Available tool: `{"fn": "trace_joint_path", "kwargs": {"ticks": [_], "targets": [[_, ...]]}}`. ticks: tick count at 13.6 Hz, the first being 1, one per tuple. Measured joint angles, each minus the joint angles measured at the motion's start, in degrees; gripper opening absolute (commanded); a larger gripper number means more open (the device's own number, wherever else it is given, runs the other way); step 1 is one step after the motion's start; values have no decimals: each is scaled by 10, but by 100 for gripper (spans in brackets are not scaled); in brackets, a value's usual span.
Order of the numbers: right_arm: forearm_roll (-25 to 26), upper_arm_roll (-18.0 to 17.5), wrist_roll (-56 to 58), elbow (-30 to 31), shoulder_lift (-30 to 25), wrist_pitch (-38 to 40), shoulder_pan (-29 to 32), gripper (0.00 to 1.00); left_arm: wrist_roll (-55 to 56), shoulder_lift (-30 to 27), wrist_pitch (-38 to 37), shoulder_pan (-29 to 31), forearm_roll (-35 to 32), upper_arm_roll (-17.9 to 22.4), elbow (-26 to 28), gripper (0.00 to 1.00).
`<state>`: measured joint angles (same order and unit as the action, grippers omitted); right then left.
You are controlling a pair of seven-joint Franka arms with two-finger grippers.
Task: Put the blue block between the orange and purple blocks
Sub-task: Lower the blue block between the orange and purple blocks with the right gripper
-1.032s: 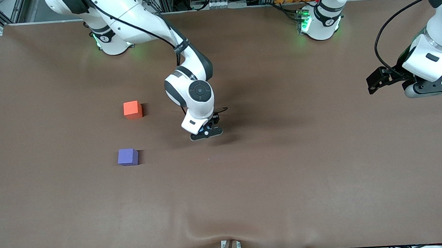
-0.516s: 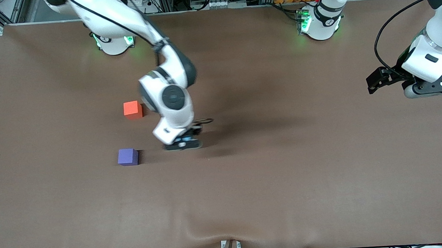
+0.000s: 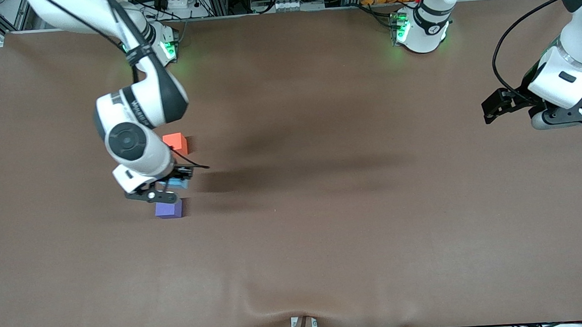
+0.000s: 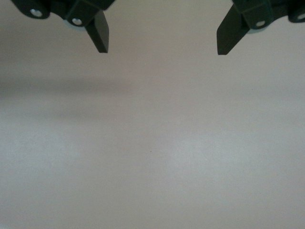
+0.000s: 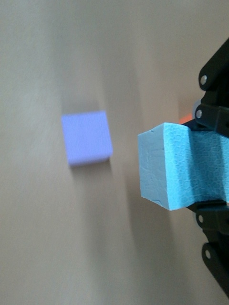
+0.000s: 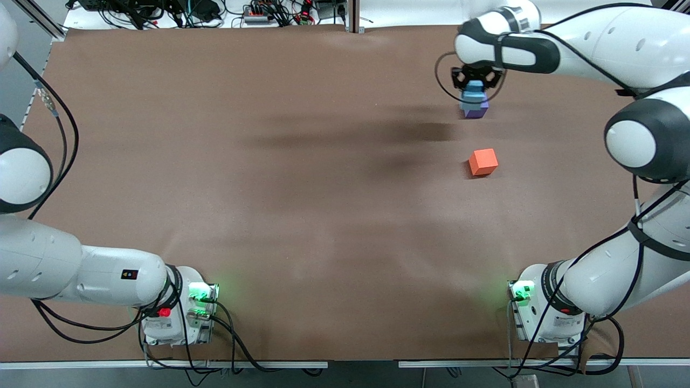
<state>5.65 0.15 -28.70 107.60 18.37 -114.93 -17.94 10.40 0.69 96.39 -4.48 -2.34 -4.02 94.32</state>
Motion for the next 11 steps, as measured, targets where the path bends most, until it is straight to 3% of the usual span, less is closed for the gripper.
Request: {"fn": "trace_joint_path", "kwargs": {"ticks": [5, 8, 11], "targets": [[-3, -2, 43, 139, -21, -135, 39, 6, 0, 0, 0, 0, 0, 0, 1, 100], [-43, -6, 43, 161, -21, -149, 39, 6, 0, 0, 0, 0, 0, 0, 1, 100], [-49, -10, 57, 169, -19, -172, 39, 8, 0, 0, 0, 0, 0, 0, 1, 100]]}}
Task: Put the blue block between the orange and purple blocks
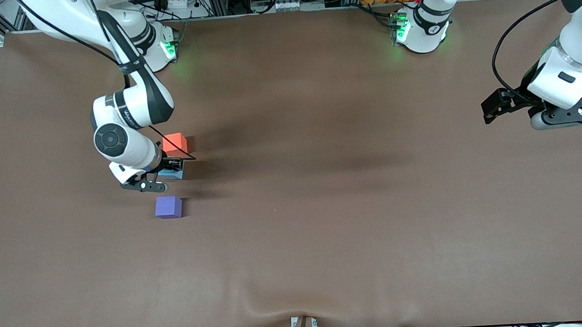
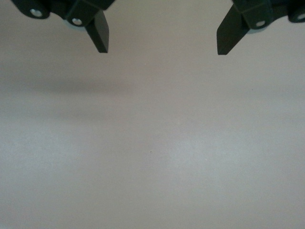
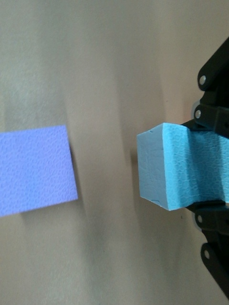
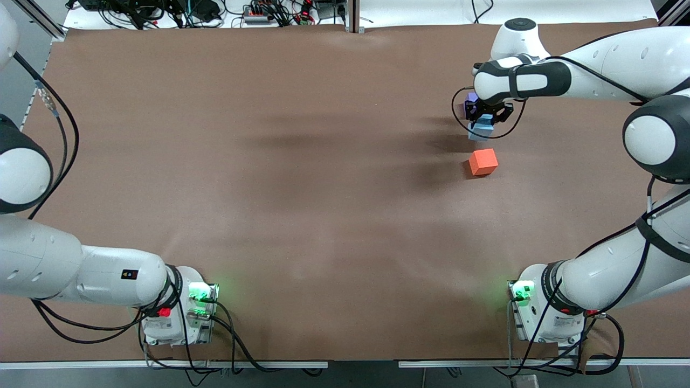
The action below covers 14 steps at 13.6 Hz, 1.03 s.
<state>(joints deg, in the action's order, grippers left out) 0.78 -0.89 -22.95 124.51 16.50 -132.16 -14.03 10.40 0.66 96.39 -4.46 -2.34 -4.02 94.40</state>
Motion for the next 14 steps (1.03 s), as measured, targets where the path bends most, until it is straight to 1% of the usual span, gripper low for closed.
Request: {"fn": "trace_joint_path", "kwargs": {"ticks": [6, 8, 10, 12, 13, 14], "targets": [[-1, 2, 35, 8, 37, -59, 0, 11, 0, -1, 0, 0, 0, 1, 0, 100], [-1, 5, 43, 8, 46, -71, 2, 13, 0, -2, 0, 0, 0, 1, 0, 100], [0, 5, 50, 8, 49, -77, 3, 19, 0, -2, 0, 0, 0, 1, 0, 100], [-1, 5, 64, 8, 49, -78, 6, 33, 0, -2, 0, 0, 0, 1, 0, 100], [-1, 5, 70, 8, 49, -79, 8, 48, 0, -2, 0, 0, 0, 1, 0, 100], [-1, 5, 77, 8, 49, -79, 10, 87, 0, -2, 0, 0, 0, 1, 0, 100]]}}
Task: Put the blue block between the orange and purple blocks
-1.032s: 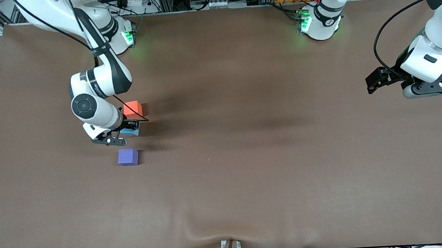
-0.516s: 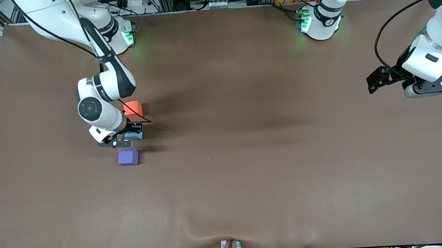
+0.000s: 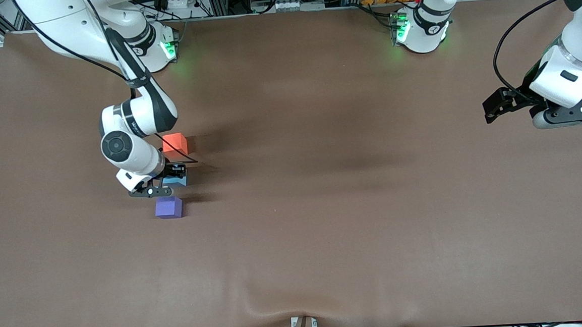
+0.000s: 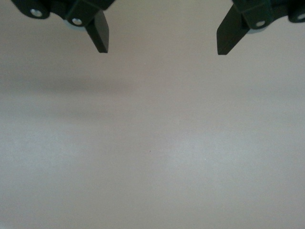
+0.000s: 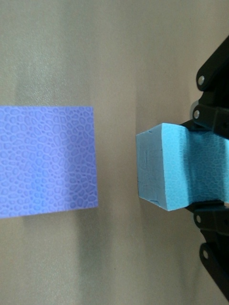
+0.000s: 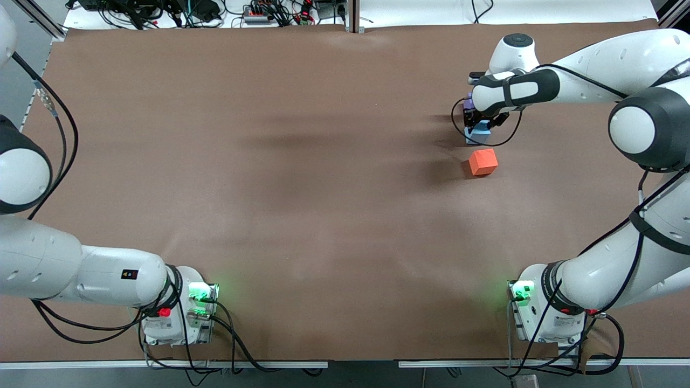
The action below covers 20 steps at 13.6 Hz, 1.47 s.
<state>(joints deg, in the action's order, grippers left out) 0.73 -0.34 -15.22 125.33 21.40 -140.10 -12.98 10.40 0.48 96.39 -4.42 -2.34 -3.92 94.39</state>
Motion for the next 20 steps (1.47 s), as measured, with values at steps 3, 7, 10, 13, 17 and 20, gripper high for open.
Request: {"fn": "trace_joint_path", "kwargs": {"ticks": [3, 7, 10, 13, 17, 20], "targets": [[0, 0, 13, 0, 1, -1, 4, 100, 0, 0, 0, 0, 0, 0, 0, 100], [0, 1, 14, -4, 0, 2, 4, 100, 0, 0, 0, 0, 0, 0, 0, 100], [0, 1, 14, -37, -19, 58, 6, 100, 0, 0, 0, 0, 0, 0, 0, 100], [0, 1, 16, -99, -62, 159, 18, 100, 0, 0, 0, 0, 0, 0, 0, 100], [0, 2, 56, -137, -131, 210, 68, 100, 0, 0, 1, 0, 0, 1, -1, 100], [-12, 3, 124, -144, -177, 243, 118, 100, 0, 0, 1, 0, 0, 3, -2, 100]]}}
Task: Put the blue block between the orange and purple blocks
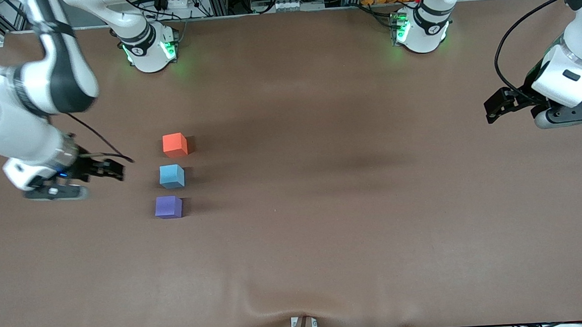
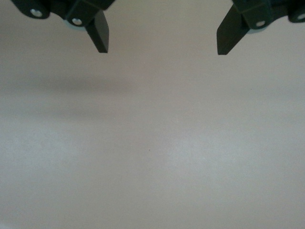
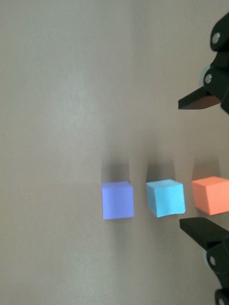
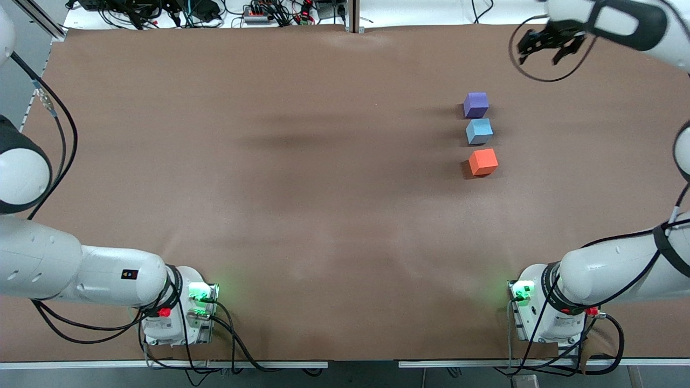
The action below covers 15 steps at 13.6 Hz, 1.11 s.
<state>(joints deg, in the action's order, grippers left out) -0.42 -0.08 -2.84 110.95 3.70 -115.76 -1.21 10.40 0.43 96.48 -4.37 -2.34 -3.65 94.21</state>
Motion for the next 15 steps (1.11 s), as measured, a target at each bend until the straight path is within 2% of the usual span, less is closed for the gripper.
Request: {"fn": "trace_joint_path", "kwargs": {"ticks": [2, 5, 7, 10, 15], "targets": [[-5, 0, 27, -24, -26, 59, 11, 100, 0, 0, 0, 0, 0, 1, -1, 100], [-5, -2, 41, -104, -42, 173, 10, 100, 0, 0, 0, 5, 0, 2, -7, 100], [-5, 1, 60, -150, -43, 220, 10, 100, 0, -1, 0, 14, 0, 2, -11, 100], [-6, 5, 90, -191, -43, 263, 10, 100, 0, -2, -3, 17, 0, 2, -15, 100], [-6, 5, 93, -210, -43, 295, 10, 100, 0, -5, -35, 19, 0, 2, -40, 100]]}}
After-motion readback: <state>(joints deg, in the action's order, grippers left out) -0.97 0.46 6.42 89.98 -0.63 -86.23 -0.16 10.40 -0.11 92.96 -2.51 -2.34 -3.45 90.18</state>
